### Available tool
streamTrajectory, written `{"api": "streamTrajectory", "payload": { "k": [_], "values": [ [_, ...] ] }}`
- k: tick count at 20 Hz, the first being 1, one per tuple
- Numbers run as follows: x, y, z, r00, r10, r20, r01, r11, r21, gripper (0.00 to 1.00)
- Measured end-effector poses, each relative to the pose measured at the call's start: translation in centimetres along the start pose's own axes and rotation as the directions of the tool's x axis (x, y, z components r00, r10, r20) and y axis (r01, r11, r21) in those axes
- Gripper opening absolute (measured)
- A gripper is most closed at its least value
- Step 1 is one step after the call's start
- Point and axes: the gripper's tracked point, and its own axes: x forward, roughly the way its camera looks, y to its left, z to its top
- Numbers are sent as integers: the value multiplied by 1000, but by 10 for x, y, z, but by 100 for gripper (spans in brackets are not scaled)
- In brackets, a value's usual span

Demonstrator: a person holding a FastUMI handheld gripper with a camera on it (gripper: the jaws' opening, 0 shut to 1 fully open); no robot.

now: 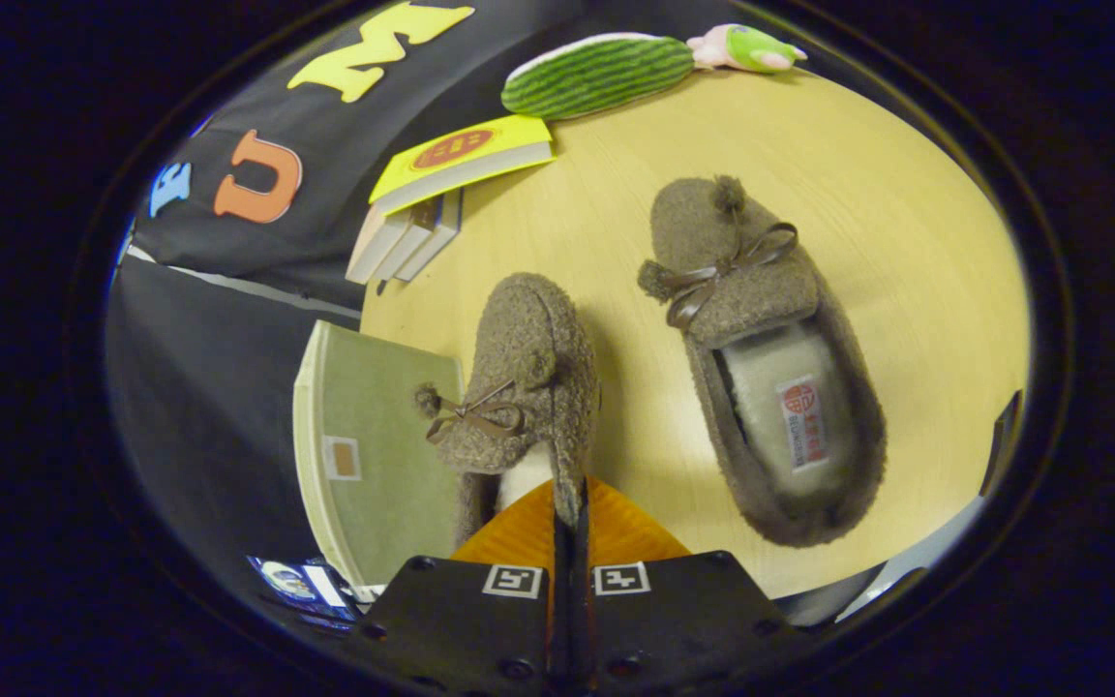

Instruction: Open the storage box then place both shoes into the box .Put the left shoe in first, then the right shoe, with the right side of both shoes facing outward in a uniform manner.

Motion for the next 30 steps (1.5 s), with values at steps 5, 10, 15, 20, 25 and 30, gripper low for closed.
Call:
{"api": "streamTrajectory", "payload": {
  "k": [5,10,15,20,25,30],
  "values": [
    [-61,72,-1,992,73,101,-67,996,-61,6],
    [-99,147,-23,980,129,154,-110,986,-127,6],
    [-77,233,-52,973,196,120,-173,969,-177,6],
    [-11,268,-78,985,166,45,-155,971,-181,6],
    [61,261,-98,995,91,-30,-94,987,-130,6],
    [103,247,-105,999,25,-39,-28,996,-85,6]
  ]
}}
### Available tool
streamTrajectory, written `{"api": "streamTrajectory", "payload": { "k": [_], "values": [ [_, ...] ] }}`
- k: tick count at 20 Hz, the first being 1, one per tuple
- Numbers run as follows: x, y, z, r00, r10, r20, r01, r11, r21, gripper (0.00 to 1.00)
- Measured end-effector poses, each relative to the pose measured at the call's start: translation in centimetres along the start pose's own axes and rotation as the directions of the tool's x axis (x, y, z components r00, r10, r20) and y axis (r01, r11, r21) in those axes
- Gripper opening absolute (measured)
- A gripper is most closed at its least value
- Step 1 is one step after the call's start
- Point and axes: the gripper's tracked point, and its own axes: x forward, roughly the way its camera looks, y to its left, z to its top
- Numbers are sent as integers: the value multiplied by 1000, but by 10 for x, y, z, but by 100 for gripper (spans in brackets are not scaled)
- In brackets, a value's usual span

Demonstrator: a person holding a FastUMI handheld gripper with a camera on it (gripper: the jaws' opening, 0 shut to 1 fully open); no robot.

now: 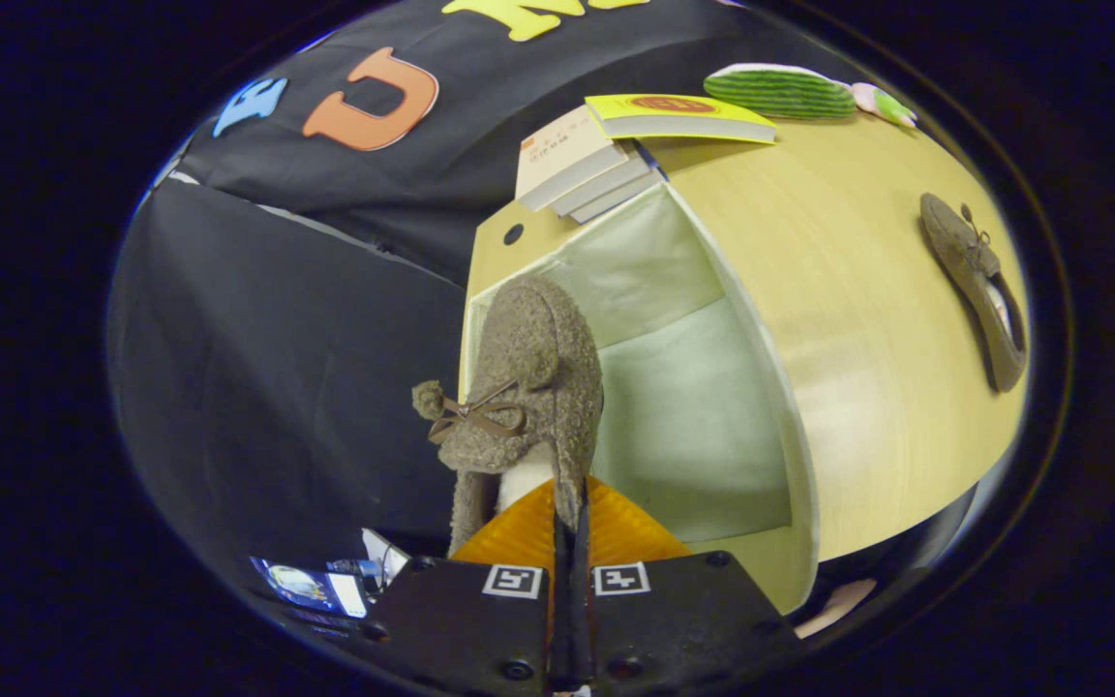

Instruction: Open the storage box then place both shoes into the box .Put the left shoe in first, then the right shoe, with the right side of both shoes facing outward in a uniform manner.

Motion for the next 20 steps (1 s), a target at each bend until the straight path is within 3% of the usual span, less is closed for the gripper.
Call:
{"api": "streamTrajectory", "payload": {
  "k": [4,6,10,12,15,17,20],
  "values": [
    [13,-2,-7,998,-33,-46,32,999,-23,7],
    [16,2,-5,999,-14,-46,12,999,-43,17],
    [-2,20,4,998,65,15,-63,994,-92,41],
    [-20,26,6,995,86,46,-76,980,-186,66],
    [-48,23,5,992,82,94,-44,935,-351,87],
    [-73,16,12,987,67,149,6,897,-441,89],
    [-118,-9,43,955,26,294,147,822,-550,91]
  ]
}}
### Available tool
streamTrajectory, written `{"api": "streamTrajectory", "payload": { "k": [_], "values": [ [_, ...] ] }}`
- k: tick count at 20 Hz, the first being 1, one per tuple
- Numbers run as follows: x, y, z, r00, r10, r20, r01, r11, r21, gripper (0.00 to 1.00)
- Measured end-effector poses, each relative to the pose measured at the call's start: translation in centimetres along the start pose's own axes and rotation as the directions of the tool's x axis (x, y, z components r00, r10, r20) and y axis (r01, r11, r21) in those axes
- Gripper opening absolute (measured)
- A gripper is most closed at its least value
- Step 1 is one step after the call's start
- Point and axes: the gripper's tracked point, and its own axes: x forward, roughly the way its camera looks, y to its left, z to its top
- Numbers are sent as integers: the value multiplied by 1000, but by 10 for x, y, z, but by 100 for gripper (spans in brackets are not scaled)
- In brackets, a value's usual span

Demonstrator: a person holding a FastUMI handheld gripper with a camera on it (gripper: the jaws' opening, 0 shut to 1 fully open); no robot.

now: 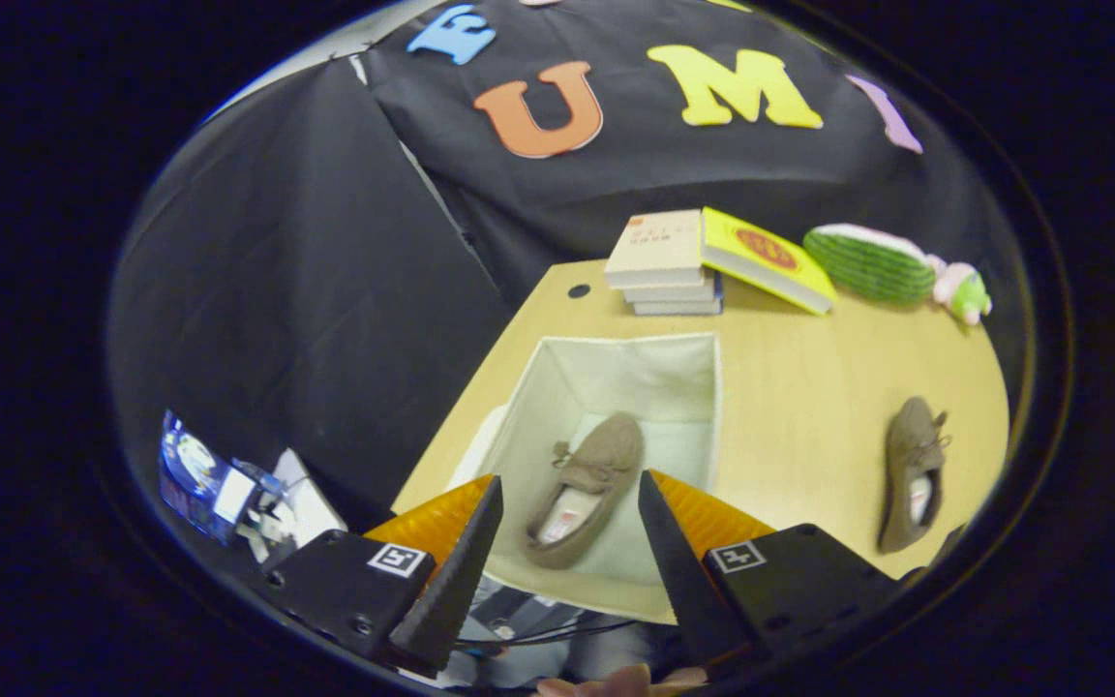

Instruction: Open the storage box then place both shoes into the box .Put the left shoe in first, then the right shoe, with the right side of both shoes facing outward in a uniform manner.

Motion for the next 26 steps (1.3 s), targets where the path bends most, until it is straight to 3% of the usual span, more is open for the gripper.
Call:
{"api": "streamTrajectory", "payload": {
  "k": [5,8,15,20,26],
  "values": [
    [-67,-76,5,993,-87,74,88,996,-6,91],
    [-88,-148,0,980,-189,68,191,982,-16,91],
    [-83,-276,-59,950,-305,-71,304,952,-24,92],
    [-42,-334,-103,933,-287,-217,302,953,36,92],
    [-12,-361,-133,907,-221,-360,275,956,106,87]
  ]
}}
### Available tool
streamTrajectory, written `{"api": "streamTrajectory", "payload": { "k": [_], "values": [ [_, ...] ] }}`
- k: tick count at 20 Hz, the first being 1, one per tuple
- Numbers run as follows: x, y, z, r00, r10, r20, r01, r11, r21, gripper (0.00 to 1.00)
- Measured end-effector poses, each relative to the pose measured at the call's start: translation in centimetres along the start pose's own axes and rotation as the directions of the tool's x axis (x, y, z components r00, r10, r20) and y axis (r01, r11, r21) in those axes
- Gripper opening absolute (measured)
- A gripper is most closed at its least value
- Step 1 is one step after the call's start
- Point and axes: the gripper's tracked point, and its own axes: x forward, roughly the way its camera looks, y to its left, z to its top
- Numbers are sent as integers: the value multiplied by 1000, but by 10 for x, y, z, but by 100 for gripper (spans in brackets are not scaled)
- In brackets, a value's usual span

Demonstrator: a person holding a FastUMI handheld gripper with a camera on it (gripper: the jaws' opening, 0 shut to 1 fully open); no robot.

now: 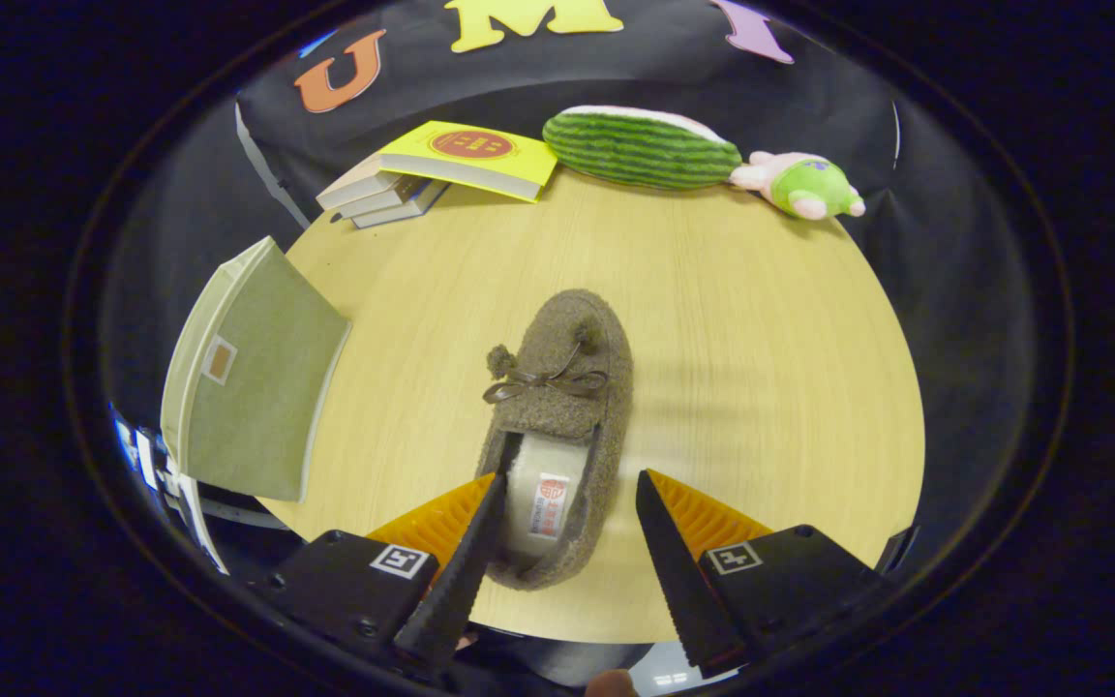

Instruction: Open the storage box then place both shoes into the box .Put the left shoe in first, then the right shoe, with the right side of both shoes facing outward in a uniform manner.

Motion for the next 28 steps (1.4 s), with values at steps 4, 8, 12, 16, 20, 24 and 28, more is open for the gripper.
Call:
{"api": "streamTrajectory", "payload": {
  "k": [4,8,12,16,20,24,28],
  "values": [
    [16,-3,-1,998,36,-50,-33,998,56,66],
    [27,-8,-7,995,81,-65,-68,982,175,43],
    [16,-6,-7,984,175,-42,-139,888,439,6],
    [-4,-7,-8,981,192,17,-173,840,514,6],
    [-41,8,0,982,179,64,-186,828,529,6],
    [-90,41,15,984,144,109,-179,852,491,6],
    [-146,123,46,955,205,213,-274,886,374,6]
  ]
}}
